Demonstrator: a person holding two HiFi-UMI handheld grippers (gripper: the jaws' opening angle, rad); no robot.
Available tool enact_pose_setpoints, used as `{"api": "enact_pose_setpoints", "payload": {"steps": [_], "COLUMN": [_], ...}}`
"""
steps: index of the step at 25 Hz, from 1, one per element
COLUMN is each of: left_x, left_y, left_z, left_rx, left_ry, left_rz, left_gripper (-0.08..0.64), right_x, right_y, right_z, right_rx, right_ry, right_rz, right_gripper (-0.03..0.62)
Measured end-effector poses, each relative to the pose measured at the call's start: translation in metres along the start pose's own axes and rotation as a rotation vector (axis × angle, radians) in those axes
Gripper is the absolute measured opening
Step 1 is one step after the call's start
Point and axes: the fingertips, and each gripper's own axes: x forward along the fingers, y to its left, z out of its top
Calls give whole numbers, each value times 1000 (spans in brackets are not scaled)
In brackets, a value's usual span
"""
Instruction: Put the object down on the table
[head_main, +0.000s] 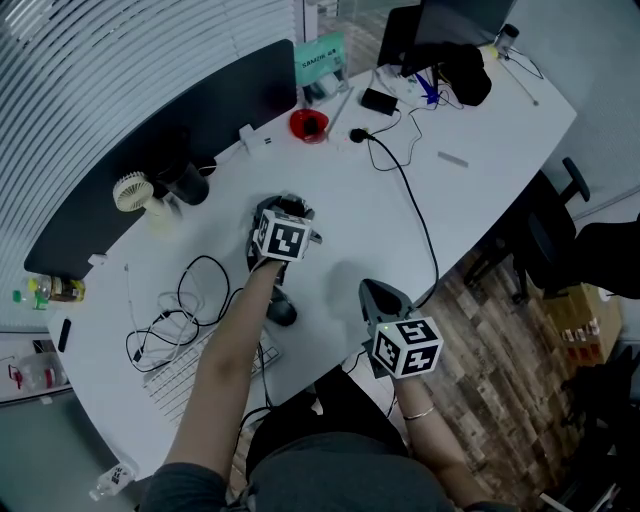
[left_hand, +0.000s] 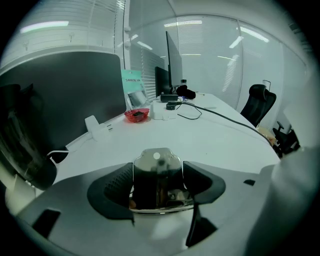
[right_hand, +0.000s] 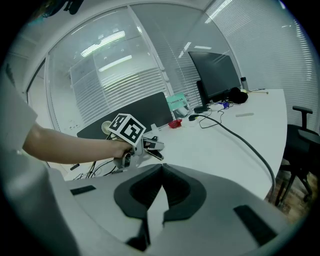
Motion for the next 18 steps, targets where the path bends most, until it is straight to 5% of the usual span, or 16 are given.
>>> {"api": "enact_pose_setpoints", "payload": {"steps": [18], "left_x": [-82], "left_y": [-1], "left_z": [34], "left_rx": [-82], "left_ry": [-201], "left_rz": [-34], "left_gripper": [302], "right_x": [5], "right_y": [19], "right_z": [13], "right_rx": [-35], "right_ry": [-22], "right_rz": [37], "right_gripper": [6]}}
